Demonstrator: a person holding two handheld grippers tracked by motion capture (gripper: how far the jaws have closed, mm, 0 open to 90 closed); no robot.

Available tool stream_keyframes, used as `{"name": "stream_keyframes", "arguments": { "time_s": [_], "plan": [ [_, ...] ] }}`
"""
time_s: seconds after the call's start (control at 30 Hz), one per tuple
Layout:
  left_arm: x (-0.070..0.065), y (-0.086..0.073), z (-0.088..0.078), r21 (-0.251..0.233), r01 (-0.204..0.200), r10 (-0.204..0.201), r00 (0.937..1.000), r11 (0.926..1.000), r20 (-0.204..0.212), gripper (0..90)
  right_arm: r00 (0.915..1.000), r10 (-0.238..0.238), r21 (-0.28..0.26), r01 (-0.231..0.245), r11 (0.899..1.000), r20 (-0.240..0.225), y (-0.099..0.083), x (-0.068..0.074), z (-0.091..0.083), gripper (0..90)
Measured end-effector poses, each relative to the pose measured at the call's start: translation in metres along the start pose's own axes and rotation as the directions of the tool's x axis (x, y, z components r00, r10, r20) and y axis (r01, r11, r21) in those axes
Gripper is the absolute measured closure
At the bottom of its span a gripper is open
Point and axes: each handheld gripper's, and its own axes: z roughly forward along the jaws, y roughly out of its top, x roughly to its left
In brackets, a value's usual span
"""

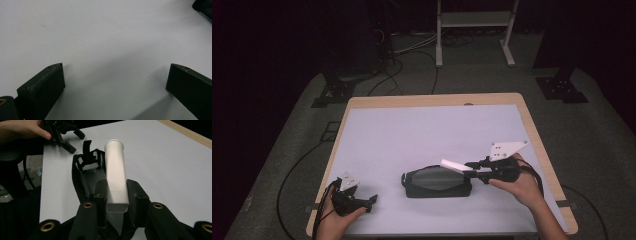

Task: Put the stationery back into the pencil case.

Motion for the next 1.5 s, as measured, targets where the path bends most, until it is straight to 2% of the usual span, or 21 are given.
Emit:
{"name": "stream_keyframes", "arguments": {
  "time_s": [0.83,1.5],
  "plan": [
    [0.000,0.000,0.000,0.000,0.000,0.000,1.0000,1.0000,0.000,0.8,0.9960,-0.021,0.073,0.027,0.997,-0.087,0.009,-0.002,0.045,70.4],
    [0.000,0.000,0.000,-0.001,0.000,0.000,1.0000,1.0000,0.000,0.8,0.9912,-0.026,0.132,0.044,0.990,-0.129,0.008,-0.001,0.071,70.4]
  ]
}}
